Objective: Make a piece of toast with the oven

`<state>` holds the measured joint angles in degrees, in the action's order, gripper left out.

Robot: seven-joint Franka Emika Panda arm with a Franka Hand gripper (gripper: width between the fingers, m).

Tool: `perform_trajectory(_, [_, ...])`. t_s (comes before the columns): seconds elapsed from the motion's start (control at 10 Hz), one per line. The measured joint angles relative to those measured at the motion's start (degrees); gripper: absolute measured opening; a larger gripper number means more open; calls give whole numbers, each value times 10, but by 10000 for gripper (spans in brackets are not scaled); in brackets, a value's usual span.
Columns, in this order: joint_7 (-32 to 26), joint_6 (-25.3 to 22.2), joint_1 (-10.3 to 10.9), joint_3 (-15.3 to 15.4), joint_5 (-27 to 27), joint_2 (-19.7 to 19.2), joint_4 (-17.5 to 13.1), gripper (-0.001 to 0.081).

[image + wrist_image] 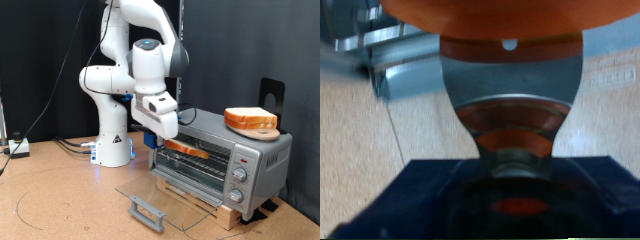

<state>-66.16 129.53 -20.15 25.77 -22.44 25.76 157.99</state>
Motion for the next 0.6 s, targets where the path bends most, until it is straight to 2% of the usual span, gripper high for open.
perform_trajectory(0.3, [27, 21, 12, 30, -8, 1, 2, 405])
perform_trajectory(0.6, [-9, 95, 7, 35, 22, 1, 27, 405])
